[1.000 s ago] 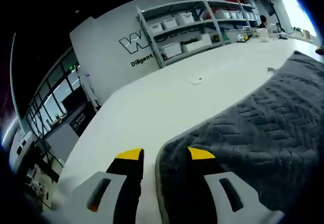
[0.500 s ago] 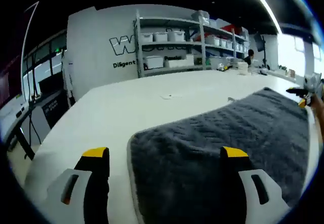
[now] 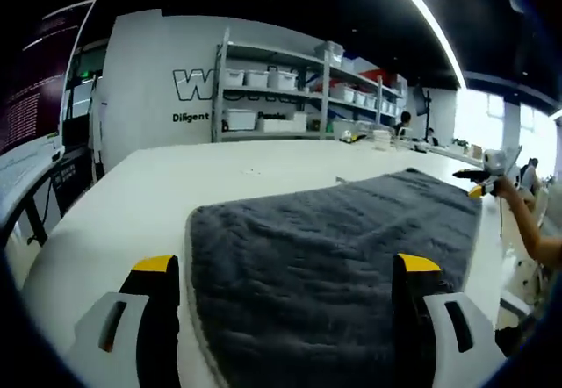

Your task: Open the folded towel by lifting each exposed corner and separating the folded layers until the towel lies flat within the target outline without major curled edges

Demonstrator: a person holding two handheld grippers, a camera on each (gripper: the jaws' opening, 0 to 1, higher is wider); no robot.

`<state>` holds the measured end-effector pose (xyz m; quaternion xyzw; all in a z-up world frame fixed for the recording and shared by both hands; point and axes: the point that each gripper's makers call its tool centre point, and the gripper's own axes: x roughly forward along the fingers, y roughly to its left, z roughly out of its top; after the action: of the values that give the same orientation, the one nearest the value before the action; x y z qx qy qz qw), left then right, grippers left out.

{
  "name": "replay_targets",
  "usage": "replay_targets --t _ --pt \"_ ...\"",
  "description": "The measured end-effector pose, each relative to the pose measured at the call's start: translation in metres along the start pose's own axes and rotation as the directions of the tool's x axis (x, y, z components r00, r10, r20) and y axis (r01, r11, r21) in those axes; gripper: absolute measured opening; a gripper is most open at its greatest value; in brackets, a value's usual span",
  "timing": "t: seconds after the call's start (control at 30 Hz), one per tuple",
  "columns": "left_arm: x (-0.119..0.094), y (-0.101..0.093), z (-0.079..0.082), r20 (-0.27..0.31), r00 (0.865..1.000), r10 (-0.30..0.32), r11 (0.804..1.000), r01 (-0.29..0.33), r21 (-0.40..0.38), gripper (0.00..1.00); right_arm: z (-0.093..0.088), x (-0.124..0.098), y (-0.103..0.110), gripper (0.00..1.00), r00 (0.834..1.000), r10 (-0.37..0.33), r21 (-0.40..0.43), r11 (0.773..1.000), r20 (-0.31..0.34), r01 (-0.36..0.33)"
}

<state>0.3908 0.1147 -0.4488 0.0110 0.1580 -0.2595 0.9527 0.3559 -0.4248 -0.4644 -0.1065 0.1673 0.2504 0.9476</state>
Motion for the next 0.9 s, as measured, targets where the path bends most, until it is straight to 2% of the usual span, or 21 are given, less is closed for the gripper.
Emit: replay_targets --t 0.03,0.1,0.2,0.3,0.4,0.47,0.6,0.8,0.9 --pt "-0.001 -0.002 -0.001 -0.001 1.0 -0.004 1.0 0.004 -0.003 0.99 -0.001 -0.001 0.0 0.99 1.0 -0.001 0.001 1.0 -0.002 0.001" --pt "-0.008 -0.019 -0.003 0.007 1.0 -0.031 1.0 0.031 -0.003 0.99 -0.004 -0.009 0.003 0.99 1.0 -0.016 0.023 1.0 -0.006 0.016" --pt "-0.015 -0.038 -0.007 -0.001 0.999 -0.045 0.998 0.045 0.032 0.99 -0.006 -0.017 0.008 0.99 1.0 -0.02 0.025 0.999 -0.007 0.02" --pt "-0.022 -0.042 -0.008 0.004 0.999 -0.033 0.998 0.033 0.055 0.99 -0.009 -0.024 0.012 0.99 1.0 -0.027 0.019 0.999 -0.007 0.027" --pt "-0.031 -0.047 -0.009 0.033 0.999 -0.024 1.0 0.024 0.006 0.99 -0.012 -0.031 0.014 0.99 1.0 -0.03 0.024 0.999 0.0 0.03" --pt "-0.035 -0.052 -0.01 0.039 0.999 -0.026 1.0 0.026 0.009 0.99 -0.013 -0.033 0.015 0.99 1.0 -0.031 0.025 0.999 0.002 0.031" --pt "-0.039 -0.065 -0.014 0.023 1.0 -0.02 0.998 0.018 0.054 0.99 -0.016 -0.039 0.02 0.99 1.0 -0.03 0.024 0.999 0.007 0.03" --pt "-0.037 -0.112 -0.015 0.054 0.994 -0.095 0.993 0.09 0.077 0.96 -0.013 -0.043 0.025 0.99 1.0 -0.02 0.013 1.0 0.013 0.02" --pt "-0.031 -0.139 -0.019 0.038 0.983 -0.181 0.979 0.177 0.102 0.89 -0.013 -0.044 0.028 0.99 1.0 -0.012 0.017 1.0 0.016 0.012"
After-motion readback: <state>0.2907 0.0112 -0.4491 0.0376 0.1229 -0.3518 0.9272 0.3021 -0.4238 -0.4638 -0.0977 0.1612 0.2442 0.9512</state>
